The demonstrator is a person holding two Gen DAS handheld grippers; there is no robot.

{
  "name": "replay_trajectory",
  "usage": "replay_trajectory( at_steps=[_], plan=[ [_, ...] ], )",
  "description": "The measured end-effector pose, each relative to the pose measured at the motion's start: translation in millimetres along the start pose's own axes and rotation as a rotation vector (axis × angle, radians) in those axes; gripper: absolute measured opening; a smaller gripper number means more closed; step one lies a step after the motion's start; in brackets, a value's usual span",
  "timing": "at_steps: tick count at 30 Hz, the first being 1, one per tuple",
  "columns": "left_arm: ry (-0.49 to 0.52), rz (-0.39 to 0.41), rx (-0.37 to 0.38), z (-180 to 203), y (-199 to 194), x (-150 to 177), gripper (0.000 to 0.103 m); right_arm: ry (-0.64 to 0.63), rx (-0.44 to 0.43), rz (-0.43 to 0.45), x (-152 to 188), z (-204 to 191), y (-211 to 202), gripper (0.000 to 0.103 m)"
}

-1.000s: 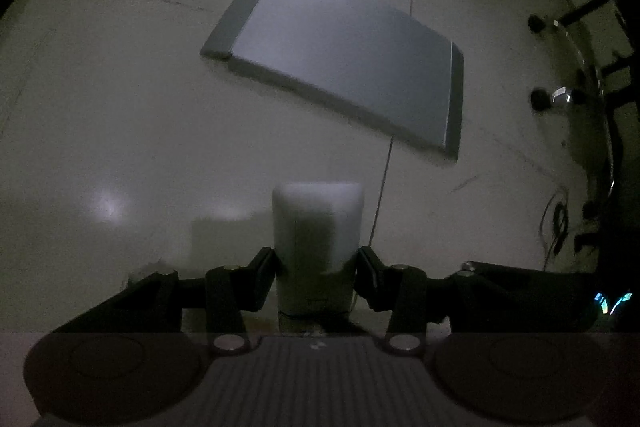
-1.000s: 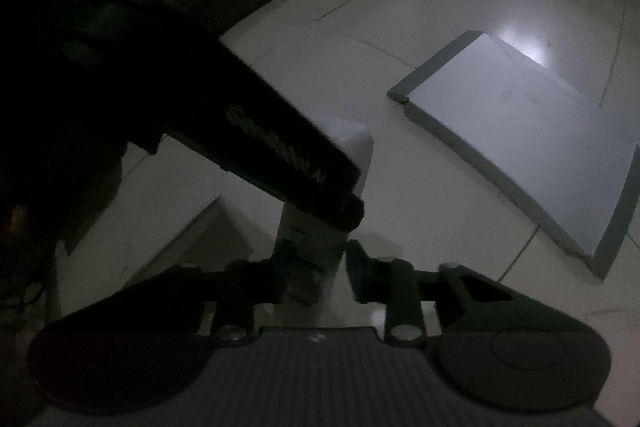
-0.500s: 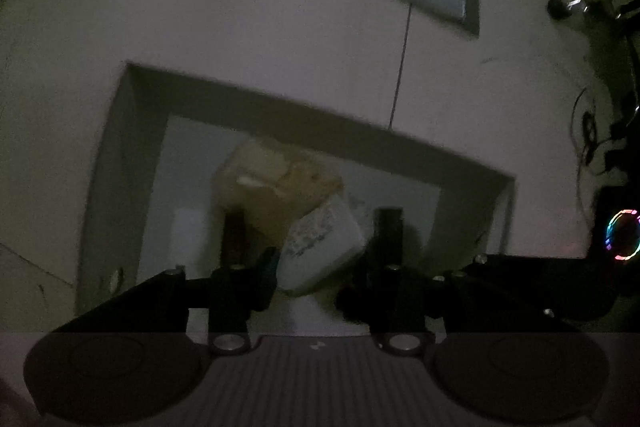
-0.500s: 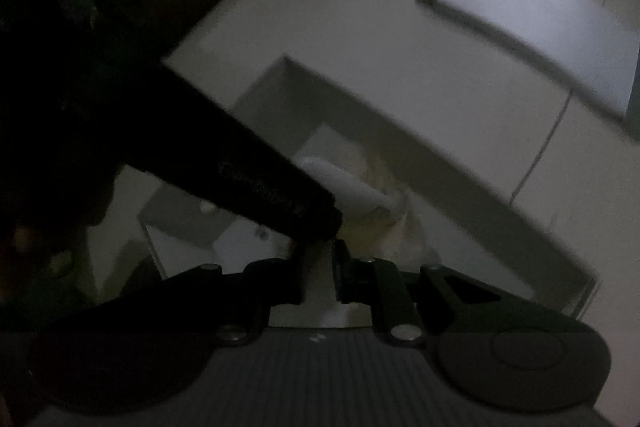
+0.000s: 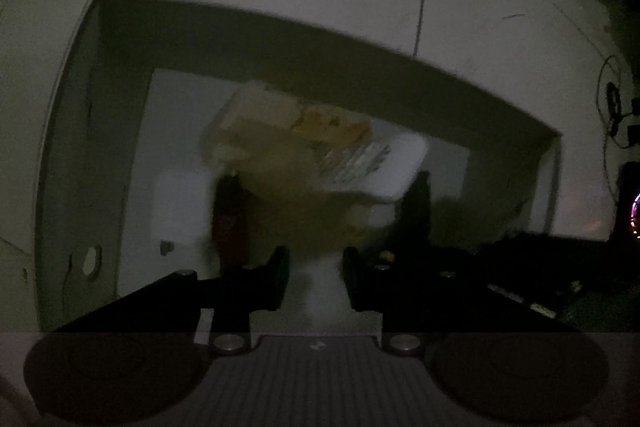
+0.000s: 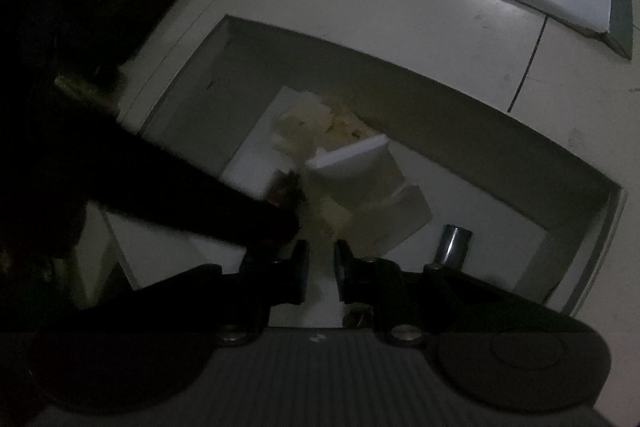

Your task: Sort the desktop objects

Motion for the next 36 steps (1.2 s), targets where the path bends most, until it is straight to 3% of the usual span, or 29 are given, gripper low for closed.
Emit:
replay_trajectory(
  at_steps=[5, 7, 8, 10, 12, 13, 16, 20, 28, 36],
  plan=[
    [-0.012, 0.016, -0.021, -12, -9, 4, 0.031, -0.003, 0.029, -0.001, -2, 1, -5, 0.018],
    [-0.023, 0.034, -0.030, -17, -20, 4, 0.042, -0.031, 0.060, 0.004, 6, -5, -16, 0.030],
    [-0.030, 0.045, -0.036, -21, -26, 6, 0.043, -0.053, 0.082, 0.009, 7, -8, -23, 0.038],
    [-0.067, 0.070, -0.025, -32, -37, 8, 0.045, -0.102, 0.117, 0.011, 1, -13, -27, 0.043],
    [-0.109, 0.081, -0.022, -42, -42, 8, 0.059, -0.146, 0.131, 0.001, -6, -17, -33, 0.058],
    [-0.132, 0.087, -0.028, -45, -44, 8, 0.060, -0.153, 0.131, -0.009, -9, -18, -33, 0.061],
    [-0.166, 0.090, -0.027, -53, -46, 7, 0.060, -0.210, 0.155, -0.010, -27, -21, -22, 0.062],
    [-0.155, 0.071, -0.042, -60, -41, 10, 0.060, -0.194, 0.115, -0.073, -45, -15, 4, 0.062],
    [-0.193, 0.034, -0.035, -72, -29, 9, 0.060, -0.234, 0.107, -0.134, -45, -14, 24, 0.060],
    [-0.183, 0.023, -0.017, -67, -22, 10, 0.060, -0.276, 0.120, -0.117, -40, -18, 30, 0.052]
  ],
)
Point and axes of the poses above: each gripper's, at about its wrist camera, not at the fingertips, and y roughly the way its jaws point, z to its right, x to its underside, the point moved 2 cm from there along y, roughly the way its jaws point, and after that the axes turned 3 degrees about -x, right-handed, at the moved point
